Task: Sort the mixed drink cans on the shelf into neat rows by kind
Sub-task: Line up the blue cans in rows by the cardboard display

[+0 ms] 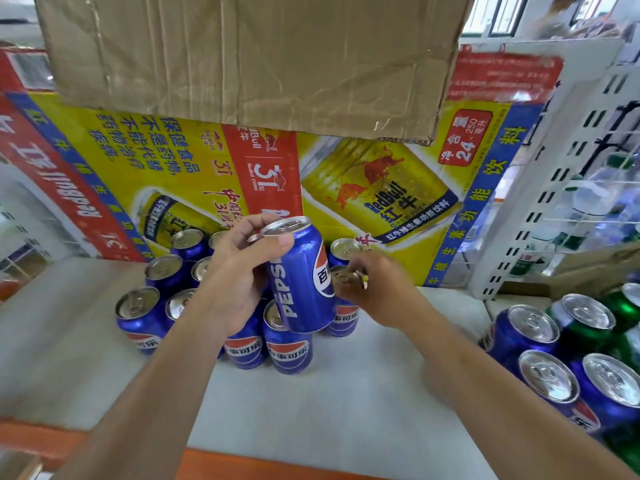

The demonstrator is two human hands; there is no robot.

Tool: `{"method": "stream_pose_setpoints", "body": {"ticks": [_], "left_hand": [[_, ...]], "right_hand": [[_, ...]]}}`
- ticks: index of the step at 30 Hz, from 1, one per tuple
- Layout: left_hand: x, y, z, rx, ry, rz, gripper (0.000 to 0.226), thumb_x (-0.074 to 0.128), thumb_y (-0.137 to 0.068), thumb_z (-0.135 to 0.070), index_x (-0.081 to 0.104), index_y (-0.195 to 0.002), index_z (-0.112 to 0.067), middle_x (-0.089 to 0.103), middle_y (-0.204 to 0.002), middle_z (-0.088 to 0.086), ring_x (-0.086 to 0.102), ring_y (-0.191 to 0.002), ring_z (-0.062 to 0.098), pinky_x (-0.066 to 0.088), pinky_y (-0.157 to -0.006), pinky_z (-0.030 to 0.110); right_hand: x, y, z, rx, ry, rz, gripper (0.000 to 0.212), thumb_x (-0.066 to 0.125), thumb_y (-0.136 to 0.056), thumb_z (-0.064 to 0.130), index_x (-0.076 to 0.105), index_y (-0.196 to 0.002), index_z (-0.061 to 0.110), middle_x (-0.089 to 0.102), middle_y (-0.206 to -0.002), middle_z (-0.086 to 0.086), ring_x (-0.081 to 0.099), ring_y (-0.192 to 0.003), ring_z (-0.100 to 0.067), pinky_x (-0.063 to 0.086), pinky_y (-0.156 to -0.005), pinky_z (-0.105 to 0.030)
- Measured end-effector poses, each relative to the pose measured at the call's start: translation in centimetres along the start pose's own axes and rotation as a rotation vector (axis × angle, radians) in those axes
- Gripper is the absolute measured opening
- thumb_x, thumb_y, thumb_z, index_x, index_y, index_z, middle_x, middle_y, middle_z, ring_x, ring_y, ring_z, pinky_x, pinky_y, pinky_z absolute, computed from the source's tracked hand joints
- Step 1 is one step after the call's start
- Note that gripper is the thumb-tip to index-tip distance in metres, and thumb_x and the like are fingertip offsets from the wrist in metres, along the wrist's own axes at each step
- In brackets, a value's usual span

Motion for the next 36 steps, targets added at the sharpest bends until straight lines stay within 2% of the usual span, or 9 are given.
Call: {"method": "stream_pose_setpoints", "body": {"ticks": [3,7,10,14,17,20,24,30,36], "left_hand": [[0.3,-0.3,0.5,-0.031,0.030,0.023,0.042,0.077,-0.054,-0.014,0.059,-0.092,-0.015,0.072,-0.088,0.003,0.069,-0.077,0.017,0.058,-0.067,0.029],[1.7,-0.4,0.7,-0.065,-0.108,0.142,0.028,0.072,-0.065,-0.006,0.060,-0.090,-0.012,0.071,-0.084,0.004,0.067,-0.073,0.016,0.056,-0.064,0.028],[2.7,-0.3,1.2,-0.097,-0.149,0.186,0.031,0.074,-0.062,-0.009,0.064,-0.092,-0.010,0.070,-0.086,0.008,0.068,-0.077,0.018,0.055,-0.065,0.027],[3.2,-0.3,2.0,-0.150,-0.185,0.267,0.024,0.077,-0.067,-0.010,0.074,-0.090,-0.017,0.073,-0.094,0.007,0.070,-0.088,0.022,0.056,-0.071,0.028],[3.0,-0.2,1.9,-0.138,-0.368,0.342,0.034,0.073,-0.069,-0.019,0.073,-0.103,-0.020,0.073,-0.100,0.002,0.069,-0.098,0.018,0.056,-0.080,0.028],[1.9,-0.9,1.8,0.034,-0.807,0.335,0.028,0.071,-0.083,-0.028,0.070,-0.110,-0.032,0.070,-0.109,-0.011,0.062,-0.107,0.006,0.050,-0.093,0.028],[-0.6,-2.0,3.7,0.176,-1.300,0.200,0.035,0.057,-0.095,-0.033,0.061,-0.129,-0.024,0.053,-0.139,-0.006,0.046,-0.126,0.008,0.034,-0.102,0.022],[-1.3,-1.4,6.1,0.204,-1.506,0.236,0.040,0.046,-0.100,-0.030,0.049,-0.140,-0.028,0.041,-0.149,-0.006,0.039,-0.133,0.013,0.027,-0.111,0.032],[-1.3,-1.3,6.1,0.215,-1.556,0.246,0.040,0.042,-0.102,-0.031,0.047,-0.141,-0.034,0.038,-0.151,-0.008,0.037,-0.134,0.011,0.026,-0.111,0.032]], "right_hand": [[-2.3,0.3,0.1,0.020,-0.171,-0.058,0.018,0.074,-0.082,0.015,0.067,-0.099,0.020,0.065,-0.104,0.005,0.059,-0.094,-0.013,0.042,-0.075,-0.022],[-5.4,2.0,2.0,-0.078,-0.676,0.173,0.032,0.080,-0.073,0.005,0.070,-0.102,0.017,0.073,-0.095,-0.002,0.069,-0.090,-0.019,0.056,-0.080,-0.032],[-6.2,2.9,2.6,-0.144,-0.621,0.187,0.047,0.085,-0.067,0.006,0.068,-0.108,0.022,0.073,-0.101,-0.001,0.068,-0.093,-0.020,0.058,-0.082,-0.036],[-6.0,3.7,1.8,-0.025,-0.658,0.184,0.080,0.090,-0.059,0.007,0.056,-0.132,0.015,0.069,-0.117,0.004,0.065,-0.105,-0.011,0.055,-0.091,-0.042],[-5.8,4.3,2.0,-0.073,-0.578,0.158,0.065,0.087,-0.062,0.002,0.064,-0.119,0.023,0.071,-0.105,0.006,0.066,-0.100,-0.012,0.058,-0.085,-0.040],[-4.8,4.7,2.2,-0.077,-0.484,0.125,0.046,0.085,-0.060,0.004,0.070,-0.098,0.027,0.071,-0.093,0.006,0.066,-0.088,-0.011,0.058,-0.078,-0.035],[-2.5,4.7,1.6,0.048,-0.190,0.065,0.052,0.090,-0.054,0.026,0.061,-0.096,0.033,0.058,-0.097,0.015,0.058,-0.088,-0.004,0.051,-0.072,-0.023],[0.4,5.0,1.7,0.102,0.030,0.114,0.064,0.087,-0.056,0.044,0.046,-0.103,0.026,0.047,-0.103,0.010,0.047,-0.093,-0.009,0.042,-0.074,-0.023],[1.9,5.1,2.0,0.077,0.011,0.093,0.066,0.086,-0.058,0.049,0.042,-0.102,0.025,0.045,-0.109,0.008,0.046,-0.095,-0.011,0.042,-0.077,-0.024]]}}
Point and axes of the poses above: each hand's wrist, its own y-axis away from the middle knuckle, its own x-axis out of the palm, z = x × y, the point moved 2 cm from there along -y, towards the middle knuckle
